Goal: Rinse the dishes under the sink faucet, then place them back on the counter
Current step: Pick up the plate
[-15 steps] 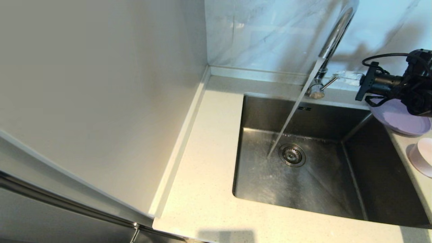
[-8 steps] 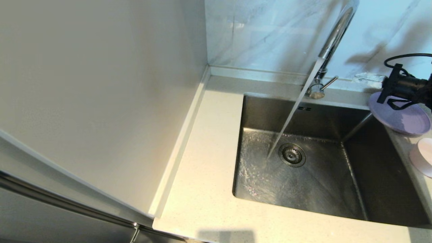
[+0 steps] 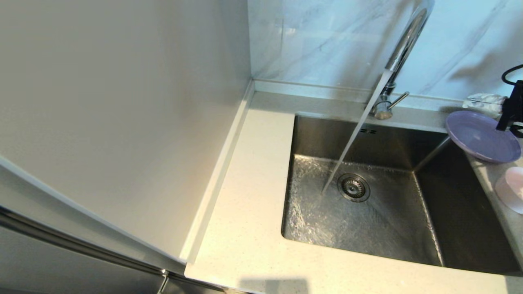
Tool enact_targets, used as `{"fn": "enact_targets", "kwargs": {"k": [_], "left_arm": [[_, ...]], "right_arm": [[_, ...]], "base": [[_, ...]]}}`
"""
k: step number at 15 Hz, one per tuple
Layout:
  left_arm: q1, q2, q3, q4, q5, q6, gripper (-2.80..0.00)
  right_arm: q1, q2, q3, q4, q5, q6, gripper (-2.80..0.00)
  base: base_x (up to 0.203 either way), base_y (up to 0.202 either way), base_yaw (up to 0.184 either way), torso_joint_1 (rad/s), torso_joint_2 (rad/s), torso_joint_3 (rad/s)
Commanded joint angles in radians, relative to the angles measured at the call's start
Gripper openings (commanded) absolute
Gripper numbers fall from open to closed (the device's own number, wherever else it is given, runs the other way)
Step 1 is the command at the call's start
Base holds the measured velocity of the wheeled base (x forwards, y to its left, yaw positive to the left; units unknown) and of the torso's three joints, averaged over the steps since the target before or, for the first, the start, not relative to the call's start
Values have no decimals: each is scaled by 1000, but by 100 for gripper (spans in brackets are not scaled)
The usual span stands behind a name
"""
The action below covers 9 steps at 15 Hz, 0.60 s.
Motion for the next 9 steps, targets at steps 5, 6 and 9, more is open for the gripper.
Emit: {"fn": "enact_targets", "kwargs": {"k": [5, 6, 9], "left_arm": [[0, 0, 0, 0, 1, 0, -280], [0, 0, 0, 0, 1, 0, -280], [0, 0, 0, 0, 1, 0, -280]], "right_arm": [[59, -396, 276, 900, -310, -962, -280], [61, -498, 358, 934, -358, -1156, -280], [68, -721, 519, 979, -432, -1641, -280]], "base": [[0, 0, 0, 0, 0, 0], [0, 0, 0, 0, 0, 0], [0, 0, 0, 0, 0, 0]]}}
